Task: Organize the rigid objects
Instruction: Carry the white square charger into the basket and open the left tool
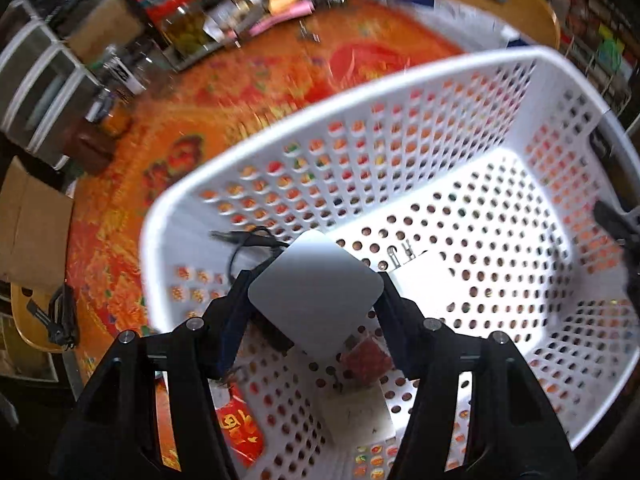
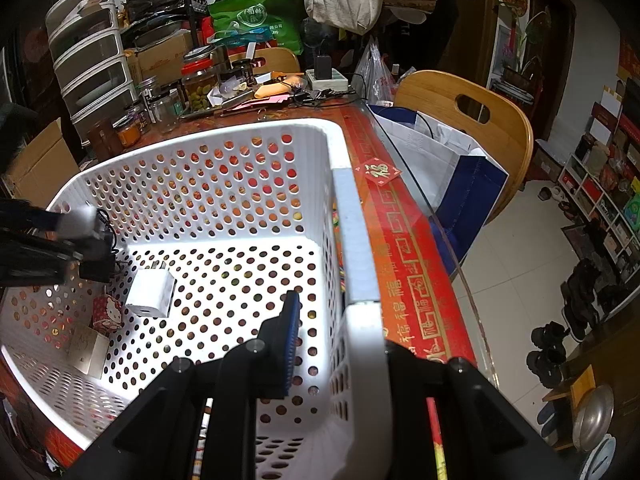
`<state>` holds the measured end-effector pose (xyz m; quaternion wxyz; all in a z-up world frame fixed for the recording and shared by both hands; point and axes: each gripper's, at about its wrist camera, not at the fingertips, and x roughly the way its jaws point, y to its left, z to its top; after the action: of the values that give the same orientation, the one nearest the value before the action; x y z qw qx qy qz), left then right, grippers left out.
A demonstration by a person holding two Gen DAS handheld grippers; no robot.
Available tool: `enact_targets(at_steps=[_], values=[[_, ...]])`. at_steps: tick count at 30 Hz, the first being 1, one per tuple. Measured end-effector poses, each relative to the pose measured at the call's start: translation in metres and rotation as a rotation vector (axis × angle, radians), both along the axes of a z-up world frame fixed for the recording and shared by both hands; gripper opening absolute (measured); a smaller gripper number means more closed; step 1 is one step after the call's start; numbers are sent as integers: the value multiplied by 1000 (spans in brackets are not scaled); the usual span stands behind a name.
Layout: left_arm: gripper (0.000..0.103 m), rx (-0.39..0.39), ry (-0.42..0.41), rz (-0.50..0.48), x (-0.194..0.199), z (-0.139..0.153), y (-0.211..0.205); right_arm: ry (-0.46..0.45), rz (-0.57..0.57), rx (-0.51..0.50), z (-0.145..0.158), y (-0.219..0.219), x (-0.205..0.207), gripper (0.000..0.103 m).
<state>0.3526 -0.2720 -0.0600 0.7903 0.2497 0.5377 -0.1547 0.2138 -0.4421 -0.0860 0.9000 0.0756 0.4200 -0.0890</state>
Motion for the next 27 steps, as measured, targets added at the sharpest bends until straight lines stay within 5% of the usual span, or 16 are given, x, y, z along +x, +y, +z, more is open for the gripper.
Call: enact_targets(at_steps=[16, 21, 27], values=[[60, 156, 49, -91, 24, -35, -46, 5, 3, 4, 0, 4, 3, 20], [74, -8, -110, -104, -6, 18, -21, 4, 2, 8, -1, 4, 2, 20], [101, -205, -349, 16, -57, 86, 97, 6, 8, 8, -3, 2, 0, 20]])
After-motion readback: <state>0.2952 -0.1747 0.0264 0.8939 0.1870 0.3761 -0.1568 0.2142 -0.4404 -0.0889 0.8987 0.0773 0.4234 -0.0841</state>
